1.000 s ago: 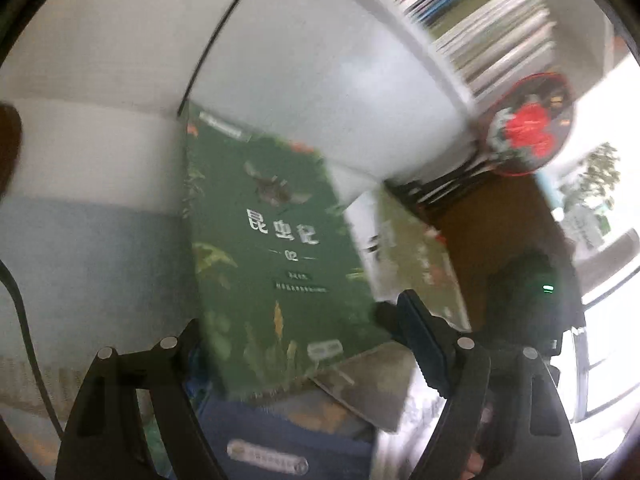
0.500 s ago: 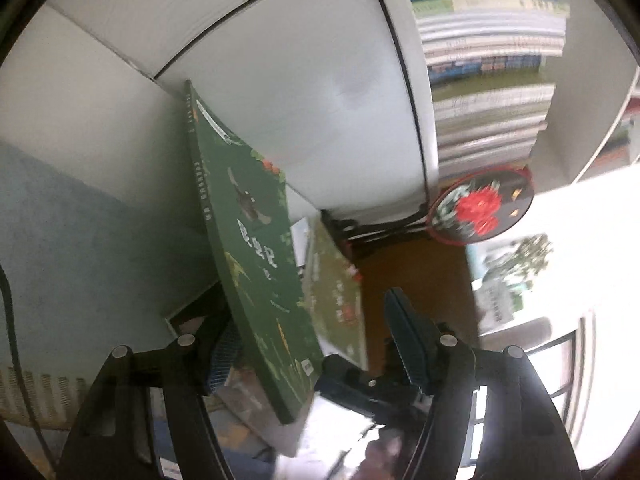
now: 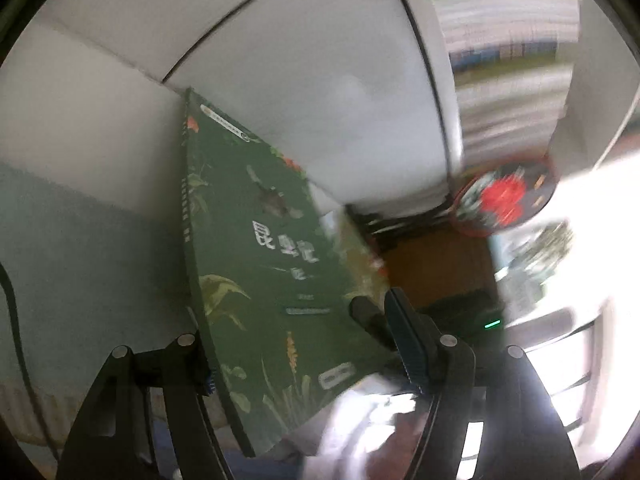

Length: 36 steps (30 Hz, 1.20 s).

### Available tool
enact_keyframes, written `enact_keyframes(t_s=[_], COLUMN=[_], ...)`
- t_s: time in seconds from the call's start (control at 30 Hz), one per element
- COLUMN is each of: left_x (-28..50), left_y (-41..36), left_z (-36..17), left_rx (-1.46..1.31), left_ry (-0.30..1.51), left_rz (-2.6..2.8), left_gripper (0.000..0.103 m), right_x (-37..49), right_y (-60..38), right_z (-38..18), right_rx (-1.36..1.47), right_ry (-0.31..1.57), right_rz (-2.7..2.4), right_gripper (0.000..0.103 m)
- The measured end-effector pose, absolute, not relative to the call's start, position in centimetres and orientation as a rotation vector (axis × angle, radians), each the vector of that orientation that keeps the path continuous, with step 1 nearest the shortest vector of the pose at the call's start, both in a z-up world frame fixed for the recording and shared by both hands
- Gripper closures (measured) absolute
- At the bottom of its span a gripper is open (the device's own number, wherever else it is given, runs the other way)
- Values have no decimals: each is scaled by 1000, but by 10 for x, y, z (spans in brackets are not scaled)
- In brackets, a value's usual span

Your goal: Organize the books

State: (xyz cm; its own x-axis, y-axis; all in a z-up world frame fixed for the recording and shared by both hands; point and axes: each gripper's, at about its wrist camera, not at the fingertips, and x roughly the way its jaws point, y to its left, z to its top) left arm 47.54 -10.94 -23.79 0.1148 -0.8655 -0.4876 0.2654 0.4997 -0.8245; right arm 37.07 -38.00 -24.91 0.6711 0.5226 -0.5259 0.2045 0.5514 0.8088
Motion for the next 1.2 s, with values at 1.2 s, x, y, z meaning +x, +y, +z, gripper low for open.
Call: enact_keyframes(t_s=[1.2], left_x=[182], left_y=[21], left_z=[-108], left_rx=[-133], left_ry=[986], left_rz=[-728], left_gripper=[38], right_x=[124], right_y=[-148], right_z=[-89], right_rx=[16], right_ry=[735], right_rz=[397], right_gripper=[84])
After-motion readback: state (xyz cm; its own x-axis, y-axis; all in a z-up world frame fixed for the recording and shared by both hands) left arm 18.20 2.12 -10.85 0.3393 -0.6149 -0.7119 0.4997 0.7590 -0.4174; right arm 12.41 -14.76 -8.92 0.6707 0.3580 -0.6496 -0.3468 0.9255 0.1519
